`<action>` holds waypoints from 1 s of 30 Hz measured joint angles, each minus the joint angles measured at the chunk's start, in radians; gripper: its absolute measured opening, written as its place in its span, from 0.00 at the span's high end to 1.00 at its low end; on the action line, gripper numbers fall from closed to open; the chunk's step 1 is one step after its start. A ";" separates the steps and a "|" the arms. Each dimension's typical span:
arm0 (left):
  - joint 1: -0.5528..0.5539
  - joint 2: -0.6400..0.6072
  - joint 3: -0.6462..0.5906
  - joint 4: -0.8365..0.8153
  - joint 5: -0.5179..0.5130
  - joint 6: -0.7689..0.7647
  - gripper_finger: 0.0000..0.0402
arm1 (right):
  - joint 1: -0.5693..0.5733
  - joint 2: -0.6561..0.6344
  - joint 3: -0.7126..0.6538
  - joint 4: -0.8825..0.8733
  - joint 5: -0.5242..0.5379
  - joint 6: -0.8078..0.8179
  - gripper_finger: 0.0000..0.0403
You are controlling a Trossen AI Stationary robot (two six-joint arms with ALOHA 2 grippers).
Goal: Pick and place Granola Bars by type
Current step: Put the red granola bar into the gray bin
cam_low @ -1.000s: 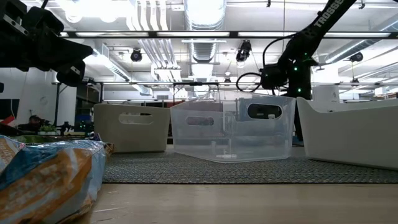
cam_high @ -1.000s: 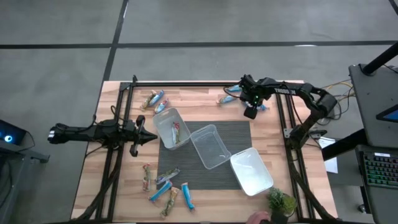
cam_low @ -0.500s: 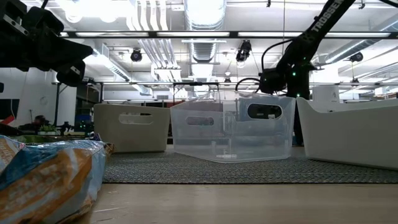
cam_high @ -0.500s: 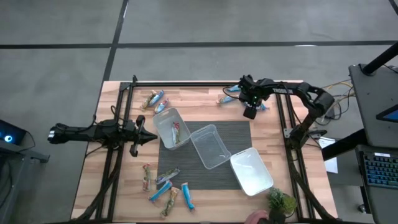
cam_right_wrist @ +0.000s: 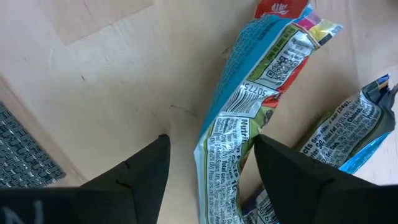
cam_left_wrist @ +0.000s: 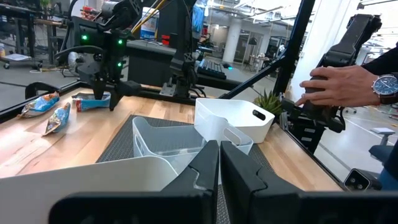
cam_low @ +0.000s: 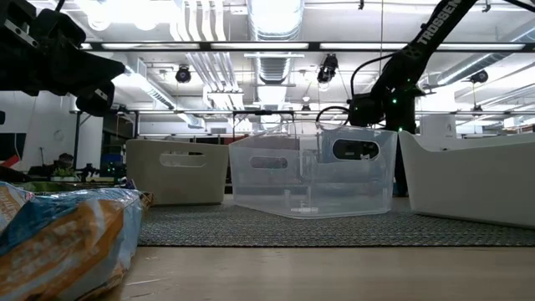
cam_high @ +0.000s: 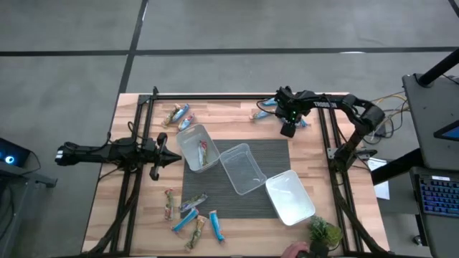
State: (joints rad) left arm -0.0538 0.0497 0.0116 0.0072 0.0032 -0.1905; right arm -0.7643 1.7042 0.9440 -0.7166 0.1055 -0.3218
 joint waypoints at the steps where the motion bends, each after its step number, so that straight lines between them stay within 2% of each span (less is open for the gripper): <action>1: 0.000 0.000 0.000 0.000 0.000 0.000 1.00 | 0.000 0.000 0.000 0.000 0.000 0.000 0.46; 6: 0.000 0.000 0.000 0.000 0.000 0.000 1.00 | 0.000 0.000 0.000 0.001 0.000 0.003 0.51; 20: 0.000 0.000 0.000 0.000 0.000 0.000 1.00 | -0.001 0.002 0.000 0.003 0.003 0.007 0.78; 25: 0.000 0.000 0.000 0.000 0.000 0.000 1.00 | 0.000 -0.007 0.000 -0.002 0.001 0.008 0.83; 30: 0.000 0.000 0.000 0.000 0.000 0.000 1.00 | 0.004 -0.039 0.000 -0.003 -0.001 0.009 0.83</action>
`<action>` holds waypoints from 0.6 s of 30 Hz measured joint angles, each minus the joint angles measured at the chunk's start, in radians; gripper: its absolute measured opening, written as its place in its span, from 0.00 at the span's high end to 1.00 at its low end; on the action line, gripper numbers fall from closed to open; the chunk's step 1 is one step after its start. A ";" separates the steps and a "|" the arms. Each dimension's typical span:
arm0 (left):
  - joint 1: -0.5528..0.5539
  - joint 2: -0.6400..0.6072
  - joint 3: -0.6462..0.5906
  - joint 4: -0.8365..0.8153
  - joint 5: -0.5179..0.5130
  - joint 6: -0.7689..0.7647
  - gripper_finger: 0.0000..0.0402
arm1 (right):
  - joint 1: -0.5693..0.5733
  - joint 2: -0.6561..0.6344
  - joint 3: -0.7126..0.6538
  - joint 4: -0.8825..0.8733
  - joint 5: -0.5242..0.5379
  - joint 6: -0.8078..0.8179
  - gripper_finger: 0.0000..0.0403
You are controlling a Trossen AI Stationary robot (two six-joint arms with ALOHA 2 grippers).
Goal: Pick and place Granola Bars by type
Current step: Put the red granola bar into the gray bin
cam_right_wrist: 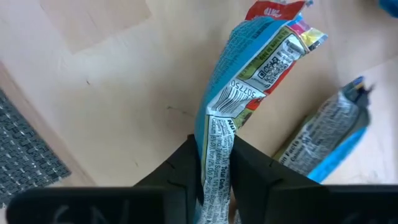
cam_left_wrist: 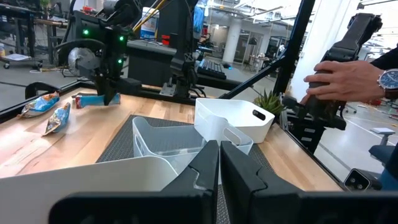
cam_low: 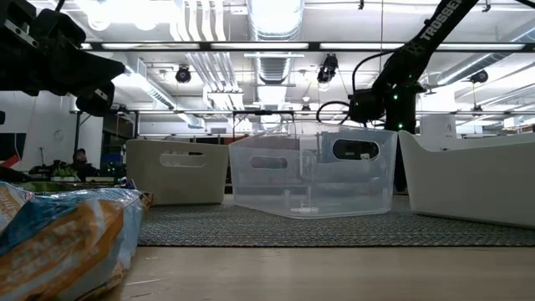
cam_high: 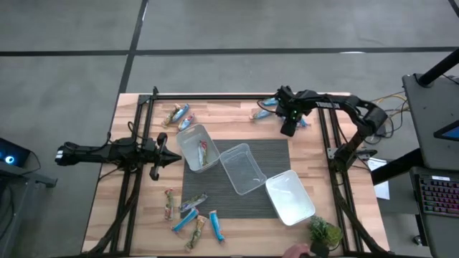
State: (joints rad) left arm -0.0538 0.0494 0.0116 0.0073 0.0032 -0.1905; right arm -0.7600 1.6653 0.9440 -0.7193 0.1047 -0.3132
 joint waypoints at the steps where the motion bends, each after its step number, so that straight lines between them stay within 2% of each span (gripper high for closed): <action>1: 0.000 0.000 0.000 0.000 0.000 0.000 1.00 | 0.002 -0.007 0.000 -0.001 0.000 0.004 0.82; 18: 0.000 0.000 0.000 0.000 0.000 0.000 1.00 | 0.048 -0.143 0.000 -0.011 -0.009 0.075 0.84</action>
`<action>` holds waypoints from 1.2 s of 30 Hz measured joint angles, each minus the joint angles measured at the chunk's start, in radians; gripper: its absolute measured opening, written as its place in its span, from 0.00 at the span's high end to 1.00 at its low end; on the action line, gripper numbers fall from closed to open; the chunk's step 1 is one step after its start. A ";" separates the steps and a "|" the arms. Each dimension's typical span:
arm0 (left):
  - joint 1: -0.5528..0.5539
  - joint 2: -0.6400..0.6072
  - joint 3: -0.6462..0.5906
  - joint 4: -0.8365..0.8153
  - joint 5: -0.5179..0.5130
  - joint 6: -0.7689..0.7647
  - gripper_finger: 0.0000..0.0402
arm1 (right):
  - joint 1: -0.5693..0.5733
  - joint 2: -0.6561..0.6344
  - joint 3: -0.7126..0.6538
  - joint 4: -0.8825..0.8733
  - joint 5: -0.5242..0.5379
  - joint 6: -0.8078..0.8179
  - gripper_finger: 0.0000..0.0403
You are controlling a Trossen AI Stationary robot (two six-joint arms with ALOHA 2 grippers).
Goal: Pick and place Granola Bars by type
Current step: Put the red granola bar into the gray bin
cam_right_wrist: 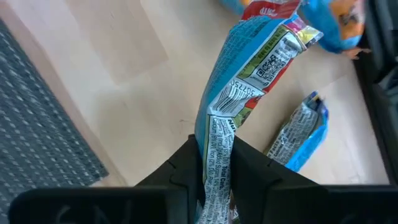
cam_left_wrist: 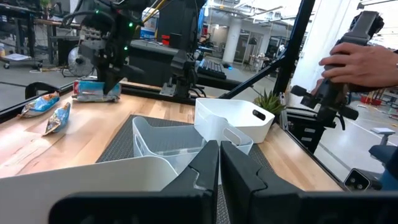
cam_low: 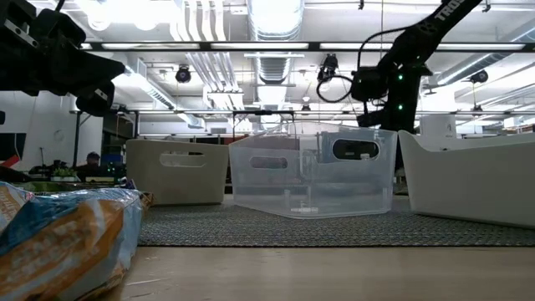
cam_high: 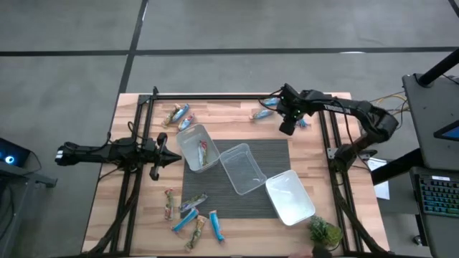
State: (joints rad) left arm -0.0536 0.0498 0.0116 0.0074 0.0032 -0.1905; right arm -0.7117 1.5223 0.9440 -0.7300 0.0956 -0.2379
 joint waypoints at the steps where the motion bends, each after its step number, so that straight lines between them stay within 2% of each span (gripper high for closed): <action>1: 0.000 0.000 0.000 0.000 0.000 0.000 1.00 | 0.006 -0.011 0.000 0.000 0.000 0.007 0.84; 9: 0.000 0.000 0.000 0.000 0.000 0.000 1.00 | 0.068 -0.093 0.000 -0.003 -0.004 0.074 0.84; 14: 0.000 0.000 0.000 0.000 0.000 0.000 1.00 | 0.133 -0.144 0.011 -0.006 -0.074 0.152 0.85; 19: 0.000 0.000 0.000 0.000 0.000 0.000 1.00 | 0.195 -0.143 0.101 -0.032 -0.178 0.209 0.84; 24: 0.000 0.000 0.000 0.000 0.000 0.000 1.00 | 0.251 -0.080 0.229 -0.034 -0.292 0.219 0.85; 36: 0.000 0.000 0.000 0.000 0.000 0.000 1.00 | 0.360 0.217 0.616 -0.107 -0.307 0.108 0.85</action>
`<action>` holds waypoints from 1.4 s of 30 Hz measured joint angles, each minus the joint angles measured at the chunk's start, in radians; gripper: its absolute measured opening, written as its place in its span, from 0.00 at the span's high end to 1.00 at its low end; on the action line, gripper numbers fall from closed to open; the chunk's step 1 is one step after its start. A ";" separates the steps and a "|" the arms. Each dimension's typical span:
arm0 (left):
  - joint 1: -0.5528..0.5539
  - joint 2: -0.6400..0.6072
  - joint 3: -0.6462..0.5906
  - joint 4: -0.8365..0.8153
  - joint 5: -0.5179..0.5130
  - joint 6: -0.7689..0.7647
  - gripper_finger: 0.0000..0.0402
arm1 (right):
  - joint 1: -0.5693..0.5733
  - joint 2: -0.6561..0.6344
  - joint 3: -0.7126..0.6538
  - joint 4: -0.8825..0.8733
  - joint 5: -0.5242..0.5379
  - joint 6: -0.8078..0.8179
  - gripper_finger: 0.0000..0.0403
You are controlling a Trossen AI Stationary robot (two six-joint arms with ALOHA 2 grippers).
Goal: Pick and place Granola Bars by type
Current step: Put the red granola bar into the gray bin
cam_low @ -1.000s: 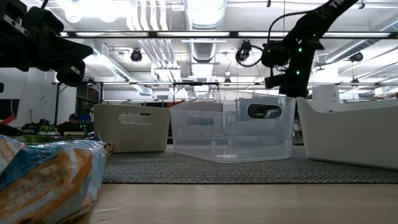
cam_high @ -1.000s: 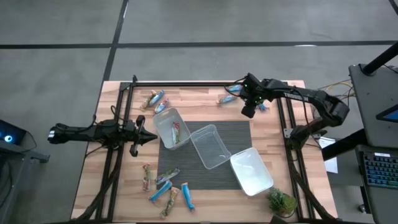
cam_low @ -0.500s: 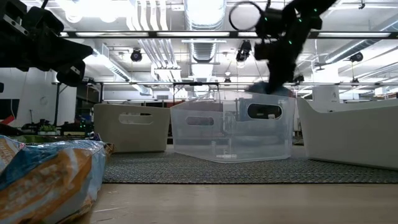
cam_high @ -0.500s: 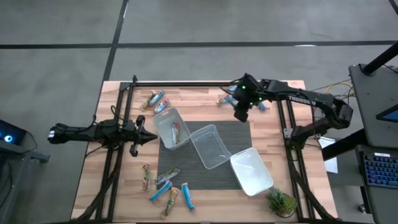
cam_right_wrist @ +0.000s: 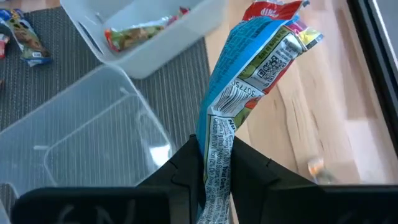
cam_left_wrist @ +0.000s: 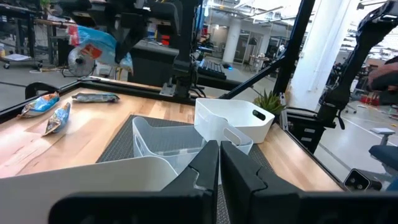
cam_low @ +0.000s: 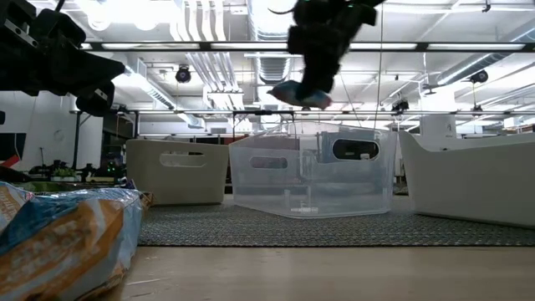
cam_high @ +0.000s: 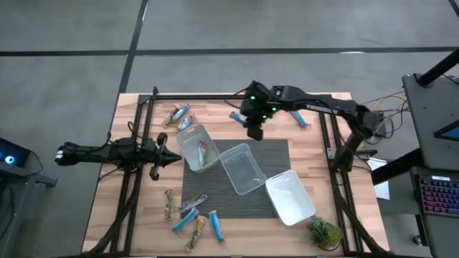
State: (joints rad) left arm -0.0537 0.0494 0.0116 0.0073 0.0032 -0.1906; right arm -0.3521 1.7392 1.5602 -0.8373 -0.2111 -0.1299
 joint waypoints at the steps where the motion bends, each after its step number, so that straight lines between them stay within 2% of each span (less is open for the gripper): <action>1: 0.000 0.000 0.000 0.000 0.000 0.000 1.00 | 0.008 0.027 0.033 -0.005 0.000 -0.003 0.85; 17: 0.000 0.000 0.000 0.000 0.000 0.000 1.00 | 0.111 0.321 0.459 -0.090 -0.003 -0.001 0.85; 25: 0.000 0.000 0.000 0.000 0.000 0.000 1.00 | 0.142 0.425 0.593 -0.099 -0.003 0.042 0.85; 30: 0.000 0.000 0.000 0.000 0.000 0.000 1.00 | 0.158 0.462 0.630 -0.090 -0.002 0.096 0.85; 42: 0.000 0.000 0.000 0.000 0.000 0.000 1.00 | 0.192 0.496 0.630 -0.019 -0.003 0.522 0.85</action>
State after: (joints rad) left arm -0.0537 0.0495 0.0116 0.0071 0.0032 -0.1906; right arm -0.1606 2.2349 2.1902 -0.8567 -0.2137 0.3924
